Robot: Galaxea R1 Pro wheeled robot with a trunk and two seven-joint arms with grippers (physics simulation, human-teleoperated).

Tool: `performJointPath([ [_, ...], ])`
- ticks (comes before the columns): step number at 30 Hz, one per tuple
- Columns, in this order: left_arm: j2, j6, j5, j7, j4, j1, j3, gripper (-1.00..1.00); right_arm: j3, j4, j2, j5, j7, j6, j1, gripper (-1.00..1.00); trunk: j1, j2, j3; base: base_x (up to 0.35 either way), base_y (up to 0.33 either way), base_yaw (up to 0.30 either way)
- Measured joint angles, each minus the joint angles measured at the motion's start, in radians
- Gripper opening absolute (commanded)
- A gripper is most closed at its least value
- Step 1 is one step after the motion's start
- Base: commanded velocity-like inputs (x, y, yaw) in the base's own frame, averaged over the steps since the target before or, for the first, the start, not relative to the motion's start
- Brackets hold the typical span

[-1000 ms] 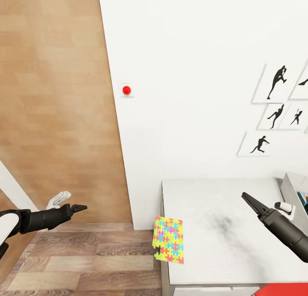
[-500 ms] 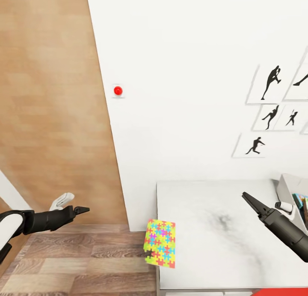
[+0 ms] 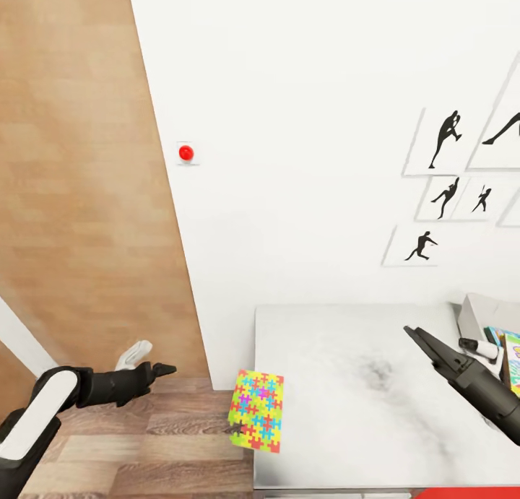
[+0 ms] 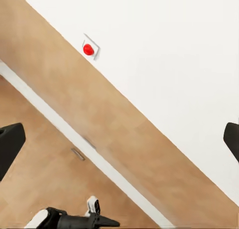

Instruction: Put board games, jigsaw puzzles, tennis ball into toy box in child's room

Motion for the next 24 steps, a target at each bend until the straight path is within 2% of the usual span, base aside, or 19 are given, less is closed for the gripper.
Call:
performJointPath([
  [2, -0.017, -0.001, 0.002, -0.002, 0.105, -0.027, -0.007, 1.0, 0.003, -0.001, 0.003, -0.002, 0.017, 0.038, 0.0, 1.0, 0.0, 0.0, 0.0, 0.0, -0.003, 0.0],
  [4, -0.029, -0.001, 0.004, -0.025, 0.214, -0.086, -0.012, 1.0, 0.005, -0.001, 0.008, -0.003, 0.029, 0.1, 0.0, 1.0, 0.0, 0.0, 0.0, 0.0, -0.001, 0.0],
  [6, -0.036, -0.003, 0.002, -0.105, 0.275, -0.129, -0.017, 1.0, 0.008, 0.0, 0.021, -0.002, 0.038, 0.139, 0.0, 1.0, 0.0, 0.0, 0.0, 0.0, 0.0, 0.0],
  [9, -0.04, -0.004, -0.025, -0.162, 0.298, -0.145, -0.018, 1.0, 0.006, -0.001, 0.034, 0.001, 0.042, 0.154, 0.0, 1.0, 0.0, 0.0, 0.0, 0.0, 0.0, 0.0],
  [10, -0.05, -0.005, -0.045, -0.173, 0.301, -0.148, -0.019, 1.0, 0.004, -0.002, 0.035, 0.001, 0.044, 0.156, 0.0, 1.0, 0.0, 0.0, 0.0, 0.0, 0.0, 0.0],
  [12, -0.08, -0.004, -0.06, -0.194, 0.298, -0.15, -0.026, 1.0, 0.004, -0.003, 0.037, 0.001, 0.047, 0.157, 0.0, 1.0, 0.0, 0.0, 0.0, 0.0, 0.0, 0.0],
  [14, -0.1, -0.003, -0.066, -0.218, 0.295, -0.151, -0.063, 1.0, 0.005, -0.003, 0.039, 0.001, 0.05, 0.157, 0.0, 1.0, 0.0, 0.0, 0.0, 0.0, 0.0, 0.0],
  [16, -0.109, -0.002, -0.068, -0.235, 0.291, -0.154, -0.122, 1.0, 0.005, -0.003, 0.039, 0.002, 0.051, 0.156, 0.0, 1.0, 0.0, 0.0, 0.0, 0.0, 0.0, 0.0],
  [18, -0.112, -0.002, -0.069, -0.241, 0.29, -0.157, -0.155, 1.0, 0.003, -0.003, 0.039, 0.003, 0.052, 0.155, 0.0, 1.0, 0.0, 0.0, 0.0, 0.0, 0.0, 0.0],
  [20, -0.113, -0.002, -0.071, -0.245, 0.29, -0.158, -0.177, 1.0, 0.004, -0.003, 0.039, 0.003, 0.053, 0.144, 0.0, 1.0, 0.0, 0.0, 0.0, 0.0, 0.0, 0.0],
  [24, -0.11, -0.002, -0.07, -0.254, 0.29, -0.159, -0.188, 1.0, 0.008, -0.003, 0.039, 0.003, 0.053, 0.119, 0.0, 1.0, 0.008, -0.014, -0.006, 0.0, 0.0, 0.0],
])
